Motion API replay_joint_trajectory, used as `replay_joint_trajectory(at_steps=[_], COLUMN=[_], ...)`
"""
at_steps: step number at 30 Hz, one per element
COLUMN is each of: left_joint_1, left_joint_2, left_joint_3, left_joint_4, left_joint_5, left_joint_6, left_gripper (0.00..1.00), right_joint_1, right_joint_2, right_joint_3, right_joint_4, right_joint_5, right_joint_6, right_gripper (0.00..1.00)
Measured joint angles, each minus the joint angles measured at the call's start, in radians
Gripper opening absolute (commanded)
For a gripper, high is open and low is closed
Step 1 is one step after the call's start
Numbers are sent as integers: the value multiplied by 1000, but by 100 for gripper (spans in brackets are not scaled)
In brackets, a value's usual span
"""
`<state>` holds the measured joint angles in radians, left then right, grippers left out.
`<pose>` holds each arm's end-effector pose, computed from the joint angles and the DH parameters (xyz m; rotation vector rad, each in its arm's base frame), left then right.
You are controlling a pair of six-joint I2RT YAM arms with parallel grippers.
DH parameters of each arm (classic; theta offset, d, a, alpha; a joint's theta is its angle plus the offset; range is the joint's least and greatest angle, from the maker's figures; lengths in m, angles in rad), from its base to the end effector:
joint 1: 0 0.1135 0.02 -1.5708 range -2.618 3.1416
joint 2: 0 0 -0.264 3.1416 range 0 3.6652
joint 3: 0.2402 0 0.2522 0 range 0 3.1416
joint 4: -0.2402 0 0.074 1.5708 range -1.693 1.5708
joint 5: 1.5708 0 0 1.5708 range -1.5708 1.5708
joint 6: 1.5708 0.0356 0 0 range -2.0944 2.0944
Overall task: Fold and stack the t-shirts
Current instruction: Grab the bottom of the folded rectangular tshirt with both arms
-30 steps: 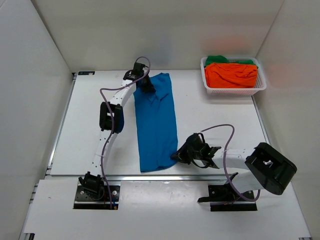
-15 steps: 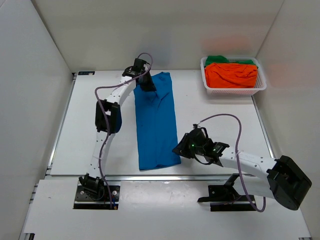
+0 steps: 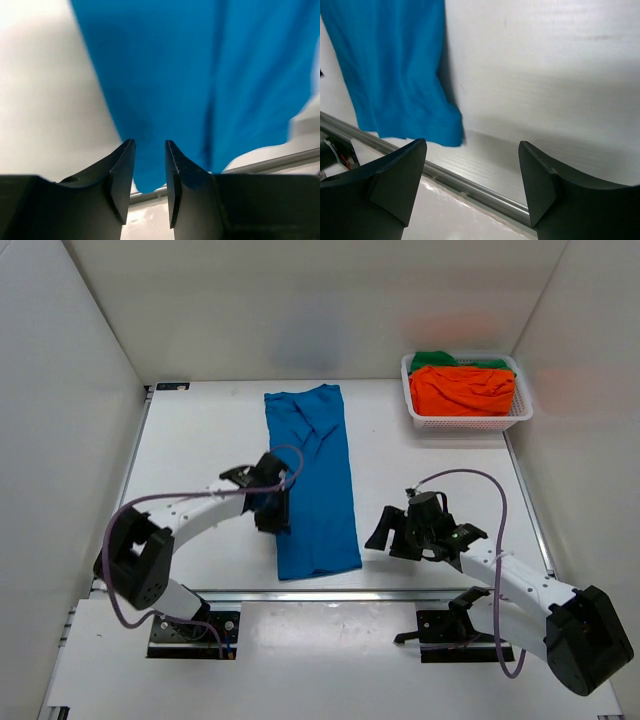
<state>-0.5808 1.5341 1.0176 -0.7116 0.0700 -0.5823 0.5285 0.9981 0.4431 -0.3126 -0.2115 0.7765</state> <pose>0.2409 -0.1611 0.2054 0.0153 2.8719 -0.3570 0.1578 0.1008 0.1743 0.2205 2.5856 0.7963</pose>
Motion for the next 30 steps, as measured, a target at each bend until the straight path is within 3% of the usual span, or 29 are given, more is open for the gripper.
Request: replay_joint_trajectory(at_steps=[4,7,17,18,19,20,21,22,30], left_joint_1=[-48,-49,-103,-111,-117,-119,-120,-120,-135], left_joint_2=[-131,-237,-312,-315,-320,-324,-329,-333,-384], left_joint_3=[-266,-405,-471,-479,-487,-492,-498,-502,-570], left_joint_4=[55,93,234,240,245,247,252,255,269], left_joint_5=[5,8,26,29,33,35,40,46,73], left_joint_6=[-107,-187,-348,-360,-370,-386,-393,-391,-385], left_gripper=[55,58,59,56,39,5,0,0,0], right_joint_1=[9,36,141,153,161,167,173,177,217], right_joint_2=[-8,9,187,200,211,223,237,254,255], right_joint_3=[-54,-66,-6,-2,-1,-1,-2,-3,-18], right_joint_4=[-6,9,135,147,158,166,167,164,157], right_joint_5=[-38,-60,-93,-93,-93,-96,-89,-90,-123], right_joint_6=[-19,-16,39,44,50,56,60,66,72], right_gripper=[62,59,56,49,33,24,6,0,0])
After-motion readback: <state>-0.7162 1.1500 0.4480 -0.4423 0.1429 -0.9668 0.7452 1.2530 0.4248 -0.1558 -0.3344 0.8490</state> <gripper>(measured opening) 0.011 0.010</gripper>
